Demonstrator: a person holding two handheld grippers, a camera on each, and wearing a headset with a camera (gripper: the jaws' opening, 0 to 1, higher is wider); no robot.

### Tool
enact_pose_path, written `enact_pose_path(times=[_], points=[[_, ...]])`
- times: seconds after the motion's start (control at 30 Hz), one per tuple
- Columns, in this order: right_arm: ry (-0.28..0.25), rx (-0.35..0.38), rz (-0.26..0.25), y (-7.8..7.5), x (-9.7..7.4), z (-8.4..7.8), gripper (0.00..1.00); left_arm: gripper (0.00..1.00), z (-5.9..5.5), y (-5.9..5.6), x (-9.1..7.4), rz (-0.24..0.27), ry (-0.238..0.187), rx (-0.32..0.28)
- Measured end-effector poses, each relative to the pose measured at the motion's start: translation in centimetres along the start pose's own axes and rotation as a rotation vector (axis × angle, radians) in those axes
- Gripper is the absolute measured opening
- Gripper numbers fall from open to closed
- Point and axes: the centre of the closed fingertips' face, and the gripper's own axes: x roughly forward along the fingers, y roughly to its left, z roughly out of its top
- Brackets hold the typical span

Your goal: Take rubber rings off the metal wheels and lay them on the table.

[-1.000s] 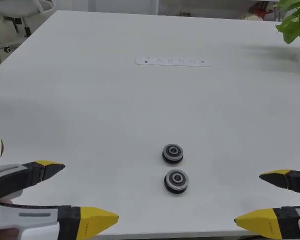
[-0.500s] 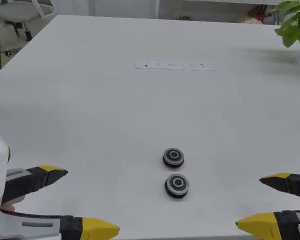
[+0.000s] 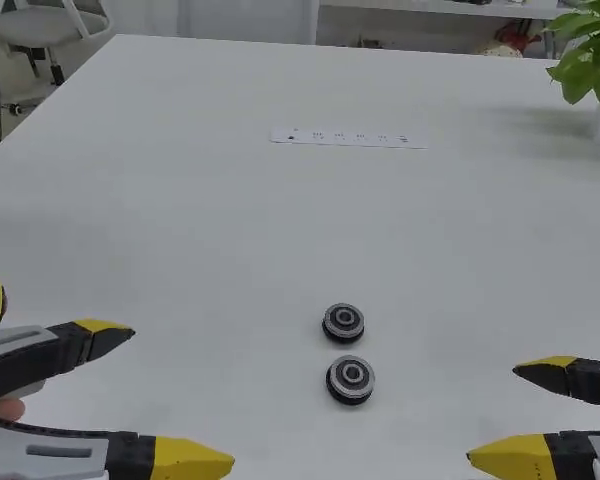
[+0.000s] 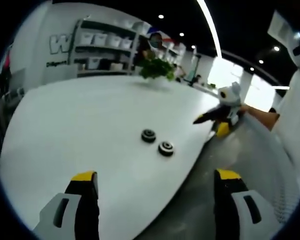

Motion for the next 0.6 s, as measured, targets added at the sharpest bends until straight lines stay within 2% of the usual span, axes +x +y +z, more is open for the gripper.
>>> enact_pose_path(times=[0.13, 0.27, 0.37, 0.6], points=[[-0.100, 0.068, -0.006, -0.3, -0.4, 1.5, 0.76, 0.98, 1.5, 0.0, -0.4, -0.003, -0.049, -0.003], [-0.165, 0.115, -0.020, -0.8, -1.0, 2.3, 0.76, 0.98, 1.7, 0.1, -0.5, 0.001, -0.033, 0.027], [-0.172, 0.120, -0.029, -1.0, -1.1, 2.3, 0.75, 0.98, 1.8, 0.1, -0.6, 0.005, -0.019, 0.051], [-0.158, 0.055, -0.037, -0.7, -1.3, 2.6, 0.75, 0.97, 3.4, 0.1, -1.0, 0.007, -0.031, 0.099]])
